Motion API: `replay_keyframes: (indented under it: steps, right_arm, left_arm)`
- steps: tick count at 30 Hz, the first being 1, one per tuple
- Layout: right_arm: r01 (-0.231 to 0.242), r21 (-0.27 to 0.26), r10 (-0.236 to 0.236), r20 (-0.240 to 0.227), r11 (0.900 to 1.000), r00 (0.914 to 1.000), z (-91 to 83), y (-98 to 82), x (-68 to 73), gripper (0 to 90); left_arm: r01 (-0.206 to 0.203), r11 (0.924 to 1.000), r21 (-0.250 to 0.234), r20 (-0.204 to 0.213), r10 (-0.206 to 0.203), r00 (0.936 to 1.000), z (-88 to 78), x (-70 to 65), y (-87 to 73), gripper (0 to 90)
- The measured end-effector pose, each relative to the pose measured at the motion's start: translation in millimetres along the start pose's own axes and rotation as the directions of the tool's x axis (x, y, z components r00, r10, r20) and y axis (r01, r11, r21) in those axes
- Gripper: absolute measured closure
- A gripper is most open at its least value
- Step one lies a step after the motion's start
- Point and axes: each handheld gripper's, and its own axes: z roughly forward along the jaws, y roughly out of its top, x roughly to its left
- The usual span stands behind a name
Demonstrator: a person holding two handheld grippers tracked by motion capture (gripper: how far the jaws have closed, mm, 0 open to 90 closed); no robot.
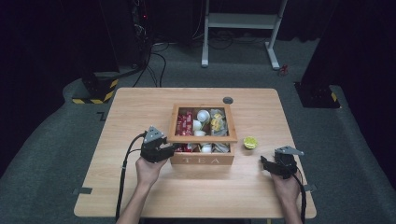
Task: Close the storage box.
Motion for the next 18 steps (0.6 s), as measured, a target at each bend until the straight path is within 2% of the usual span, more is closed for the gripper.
replay_keyframes:
  steps: [18]
  right_arm:
    - [0.004, -0.001, -0.004, -0.001, 1.0, 1.0, -0.1, -0.1, 0.4, 33.7]
  left_arm:
    - [-0.02, 0.9996, 0.019, -0.01, 0.02, 0.9998, 6.2, -3.0, -11.6, 53.8]
